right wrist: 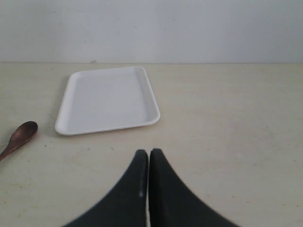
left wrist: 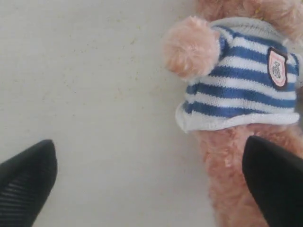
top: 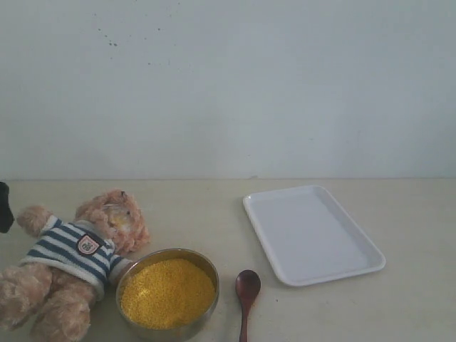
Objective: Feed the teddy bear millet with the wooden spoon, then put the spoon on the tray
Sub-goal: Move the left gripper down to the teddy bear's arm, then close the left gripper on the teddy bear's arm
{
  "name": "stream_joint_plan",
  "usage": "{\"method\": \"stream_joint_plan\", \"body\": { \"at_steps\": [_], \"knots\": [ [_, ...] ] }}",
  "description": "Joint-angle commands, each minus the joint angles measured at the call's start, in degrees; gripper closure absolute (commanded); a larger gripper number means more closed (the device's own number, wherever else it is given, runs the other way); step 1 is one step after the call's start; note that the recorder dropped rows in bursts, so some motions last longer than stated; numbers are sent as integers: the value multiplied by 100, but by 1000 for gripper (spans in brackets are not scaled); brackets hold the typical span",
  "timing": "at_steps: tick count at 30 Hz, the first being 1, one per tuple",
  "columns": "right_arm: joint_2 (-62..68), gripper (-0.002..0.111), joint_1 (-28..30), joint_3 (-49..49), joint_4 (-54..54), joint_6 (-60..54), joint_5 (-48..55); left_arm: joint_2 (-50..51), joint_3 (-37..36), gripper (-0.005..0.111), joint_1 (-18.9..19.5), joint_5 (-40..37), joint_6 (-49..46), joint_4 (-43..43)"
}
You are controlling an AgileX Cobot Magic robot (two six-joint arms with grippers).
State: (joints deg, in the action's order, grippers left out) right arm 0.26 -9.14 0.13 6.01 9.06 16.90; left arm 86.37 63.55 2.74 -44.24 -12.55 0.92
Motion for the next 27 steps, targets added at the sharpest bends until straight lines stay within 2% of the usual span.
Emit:
{"method": "stream_joint_plan", "body": {
  "at_steps": [1, 6, 12, 17, 27],
  "knots": [
    [-26, 109, -7, -13, 52, -7, -76, 192, -106, -1, 4, 532, 1, 958],
    [-26, 109, -7, -13, 52, -7, -76, 678, -106, -1, 4, 656, -663, 1617],
    [-26, 109, -7, -13, 52, -7, -76, 1242, -106, -1, 4, 1167, -658, 1715],
    [-26, 109, -7, -13, 52, -7, -76, 1602, -106, -1, 4, 1601, -731, 2541],
    [-26, 109, -7, -13, 52, -7, -76, 2344, -106, -1, 4, 1589, -2636, 4246]
  ]
}}
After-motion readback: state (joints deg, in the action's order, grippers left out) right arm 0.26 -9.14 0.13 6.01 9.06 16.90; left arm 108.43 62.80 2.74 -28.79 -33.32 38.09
